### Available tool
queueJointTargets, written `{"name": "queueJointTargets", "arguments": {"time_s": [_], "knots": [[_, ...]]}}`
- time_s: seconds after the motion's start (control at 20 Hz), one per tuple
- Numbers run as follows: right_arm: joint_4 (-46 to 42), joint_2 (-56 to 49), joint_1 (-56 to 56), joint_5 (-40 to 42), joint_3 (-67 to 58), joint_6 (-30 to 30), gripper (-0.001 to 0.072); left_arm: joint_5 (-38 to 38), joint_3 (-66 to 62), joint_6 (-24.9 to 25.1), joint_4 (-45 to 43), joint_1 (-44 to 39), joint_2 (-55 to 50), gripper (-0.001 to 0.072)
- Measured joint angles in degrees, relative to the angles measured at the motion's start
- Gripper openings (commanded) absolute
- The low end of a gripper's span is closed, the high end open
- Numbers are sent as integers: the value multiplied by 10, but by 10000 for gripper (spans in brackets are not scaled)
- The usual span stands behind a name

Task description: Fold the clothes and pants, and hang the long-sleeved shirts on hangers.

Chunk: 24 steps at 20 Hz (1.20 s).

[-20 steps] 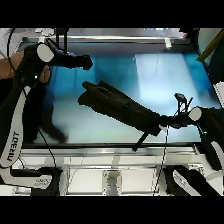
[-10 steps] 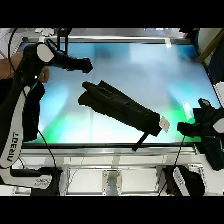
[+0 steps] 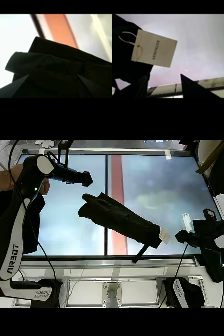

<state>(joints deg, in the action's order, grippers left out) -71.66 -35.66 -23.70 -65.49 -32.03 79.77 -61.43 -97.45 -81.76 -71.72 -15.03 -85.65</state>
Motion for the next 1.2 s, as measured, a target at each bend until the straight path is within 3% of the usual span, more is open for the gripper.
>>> {"name": "queueJointTargets", "arguments": {"time_s": [0.2,0.3,0.35,0.55,0.75,0.85,1.0,1.2], "knots": [[142,-12,16,18,89,23,495,-7,0,-3,3,0,0,673],[225,-21,21,27,152,2,501,-9,0,-4,3,0,0,673],[260,-26,23,35,177,-11,539,-10,0,-5,4,0,0,673],[343,-49,0,51,212,-61,553,-12,0,-5,4,0,0,673],[369,-95,-81,34,184,-107,566,-14,0,-5,4,0,0,673],[354,-139,-107,8,161,-122,690,-15,0,-5,4,0,0,673],[318,-202,-125,-34,140,-143,691,-15,0,-5,4,0,0,673],[309,-239,-132,-29,115,-178,692,-17,0,-5,4,0,0,673]]}}
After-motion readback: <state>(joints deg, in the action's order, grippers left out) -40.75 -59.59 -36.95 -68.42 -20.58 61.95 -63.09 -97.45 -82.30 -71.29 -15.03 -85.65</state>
